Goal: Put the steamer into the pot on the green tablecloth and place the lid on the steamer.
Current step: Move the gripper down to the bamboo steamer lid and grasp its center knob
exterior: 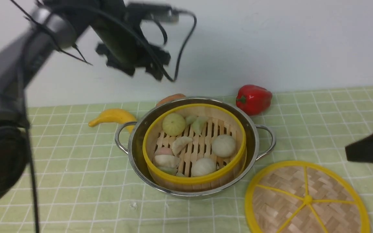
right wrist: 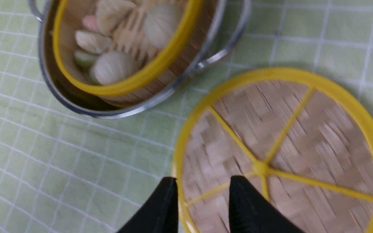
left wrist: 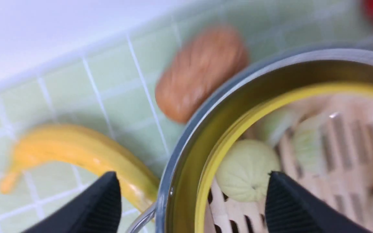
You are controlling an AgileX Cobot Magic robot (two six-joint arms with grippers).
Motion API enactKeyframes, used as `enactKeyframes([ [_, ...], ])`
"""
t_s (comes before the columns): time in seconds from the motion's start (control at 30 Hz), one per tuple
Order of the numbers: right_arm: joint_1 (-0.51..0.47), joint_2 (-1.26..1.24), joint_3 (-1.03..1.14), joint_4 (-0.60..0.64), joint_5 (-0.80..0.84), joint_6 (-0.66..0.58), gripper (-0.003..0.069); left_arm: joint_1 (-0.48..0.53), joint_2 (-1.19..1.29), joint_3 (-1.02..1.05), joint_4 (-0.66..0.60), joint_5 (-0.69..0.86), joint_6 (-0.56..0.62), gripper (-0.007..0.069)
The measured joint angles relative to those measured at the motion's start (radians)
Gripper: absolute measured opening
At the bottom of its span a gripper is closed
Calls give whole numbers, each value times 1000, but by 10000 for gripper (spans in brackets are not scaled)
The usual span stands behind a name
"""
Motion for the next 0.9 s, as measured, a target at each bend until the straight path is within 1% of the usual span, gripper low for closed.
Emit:
enactKeyframes([
  [0.03,7,3,-5,2,-1,0,242,0,-8,-1,0,0,0,559],
  [0.07,74,36,-49,12,-18,3,242,-1,-79,-3,0,2,0,563],
  [0.13,153,79,-92,2,-30,33,242,-1,-152,-3,-1,2,0,565],
  [0.17,195,107,-117,-28,-31,76,242,-1,-184,-3,-1,2,0,564],
  [0.23,269,166,-144,-143,-32,187,242,-1,-269,-3,0,2,0,545],
  [0.33,330,250,-150,-385,-24,365,242,-1,-396,-2,0,2,4,482],
  [0.37,332,256,-150,-403,-22,383,242,-1,-406,-1,0,2,4,475],
  [0.4,342,298,-150,-515,-20,473,242,-1,-487,10,-4,2,7,420],
  [0.43,344,330,-150,-590,-20,515,242,-1,-553,30,-13,0,16,347],
  [0.47,345,355,-151,-634,-21,546,242,-1,-610,56,-25,-1,24,286],
  [0.5,346,373,-151,-657,-22,554,242,-1,-655,84,-34,-2,32,245],
  [0.57,347,407,-152,-674,-28,566,242,-1,-744,155,-51,-5,53,130],
  [0.6,348,434,-152,-678,-37,566,242,-1,-821,233,-65,-5,68,48],
  [0.63,349,452,-152,-678,-46,566,242,-1,-876,297,-72,-5,83,13],
  [0.7,349,479,-152,-678,-63,562,242,-1,-978,427,-78,-5,101,-19],
  [0.73,349,486,-152,-677,-66,562,242,-1,-989,442,-78,-5,102,-20],
  [0.77,349,504,-152,-674,-76,561,242,-1,-1070,554,-79,-20,107,-22],
  [0.83,349,532,-152,-666,-93,561,242,-1,-1187,718,-79,-102,108,-22],
  [0.9,349,547,-152,-660,-102,559,242,-1,-1299,878,-80,-219,108,-22],
])
